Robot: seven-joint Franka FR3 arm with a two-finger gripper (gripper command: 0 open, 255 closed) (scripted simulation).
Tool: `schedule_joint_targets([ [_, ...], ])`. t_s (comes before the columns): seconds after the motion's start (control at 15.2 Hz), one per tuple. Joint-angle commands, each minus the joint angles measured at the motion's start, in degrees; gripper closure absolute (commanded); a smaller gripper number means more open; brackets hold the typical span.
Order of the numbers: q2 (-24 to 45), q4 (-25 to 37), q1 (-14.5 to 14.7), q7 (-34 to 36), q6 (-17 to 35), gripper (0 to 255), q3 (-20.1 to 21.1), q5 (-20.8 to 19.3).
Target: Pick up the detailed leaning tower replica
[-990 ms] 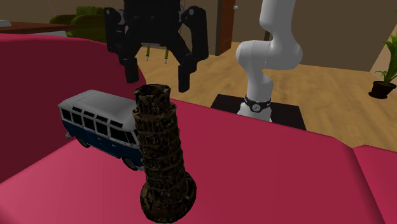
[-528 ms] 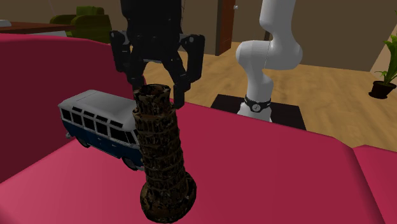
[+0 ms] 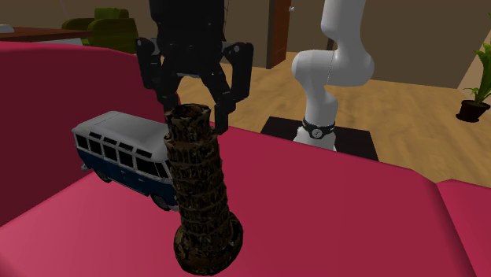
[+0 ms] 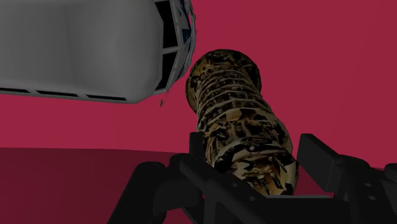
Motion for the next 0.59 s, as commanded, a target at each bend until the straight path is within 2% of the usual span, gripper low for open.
schedule_joint_targets([
  [0.0,0.12,0.04,0.01,0.01,-0.08,255,0.01,0.01],
  [0.53,0.05,6.11,0.00,0.22,-6.22,255,0.01,-0.09],
])
